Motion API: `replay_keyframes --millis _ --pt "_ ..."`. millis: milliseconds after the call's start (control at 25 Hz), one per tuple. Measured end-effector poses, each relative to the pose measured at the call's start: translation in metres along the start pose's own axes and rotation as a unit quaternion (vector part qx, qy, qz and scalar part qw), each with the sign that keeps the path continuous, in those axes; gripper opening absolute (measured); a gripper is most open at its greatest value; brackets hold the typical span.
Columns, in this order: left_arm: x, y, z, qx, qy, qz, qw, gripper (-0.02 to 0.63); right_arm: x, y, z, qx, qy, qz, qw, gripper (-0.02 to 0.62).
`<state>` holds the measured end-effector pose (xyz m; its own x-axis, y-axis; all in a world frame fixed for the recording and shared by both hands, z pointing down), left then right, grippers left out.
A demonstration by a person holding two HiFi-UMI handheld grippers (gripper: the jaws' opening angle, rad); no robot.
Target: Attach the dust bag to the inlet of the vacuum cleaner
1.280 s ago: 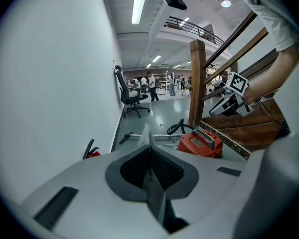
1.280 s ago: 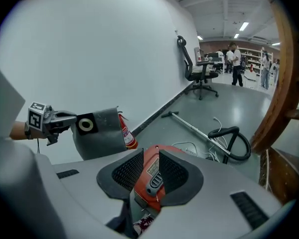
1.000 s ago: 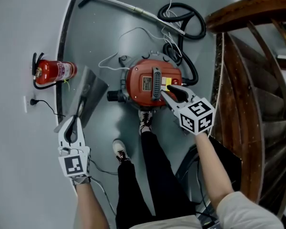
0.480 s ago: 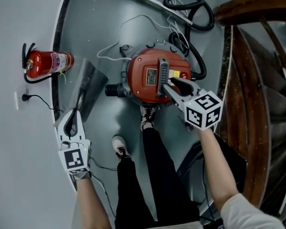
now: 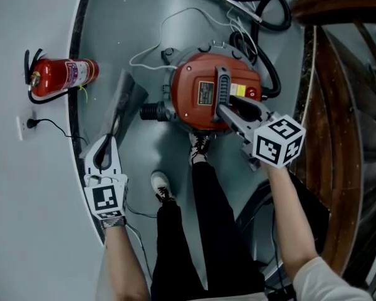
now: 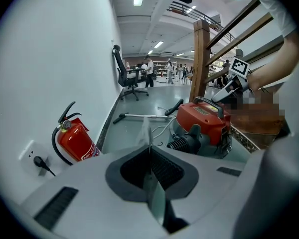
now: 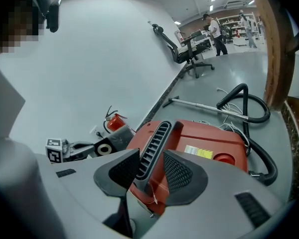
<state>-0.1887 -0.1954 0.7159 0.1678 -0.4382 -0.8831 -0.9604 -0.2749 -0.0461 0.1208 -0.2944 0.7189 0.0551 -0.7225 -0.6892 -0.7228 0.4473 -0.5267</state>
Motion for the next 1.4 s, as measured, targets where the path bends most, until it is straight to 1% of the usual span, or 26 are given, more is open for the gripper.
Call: replay_keyframes --millis 280,560,760,1080,1400 --pt "-0.016 -0.01 -0.023 -0.004 0.025 0.023 0.9994 0.012 -0.001 0.002 -0.005 -0.003 -0.004 -0.01 1.0 0.149" --pt "-0.023 -0.024 -0.047 -0.013 0.031 0.046 0.9984 0.012 0.0 0.003 -0.009 0.002 0.002 -0.004 1.0 0.153" --pt "-0.029 -0.039 -0.056 -0.009 0.041 0.072 0.9966 0.011 0.0 0.004 -0.009 -0.009 0.001 -0.002 1.0 0.153" --pt "-0.024 -0.047 -0.066 0.019 0.03 0.13 0.9909 0.011 0.0 0.006 -0.008 -0.02 -0.005 -0.002 1.0 0.153" --pt "-0.02 -0.054 -0.067 0.012 0.02 0.152 0.988 0.009 0.0 0.007 -0.009 -0.02 -0.006 0.004 1.0 0.156"
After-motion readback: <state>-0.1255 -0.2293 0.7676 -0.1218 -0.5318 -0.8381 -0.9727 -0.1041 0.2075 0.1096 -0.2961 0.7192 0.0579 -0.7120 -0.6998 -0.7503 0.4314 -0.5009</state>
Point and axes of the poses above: the fingertips, and each gripper's own axes: z backward along the fingers, y to its left, x out of its top, the point moved 3 cm from there along z, backward along the fingers, and after that the axes turned 14 degrees about -y, right-handed, at the moved point
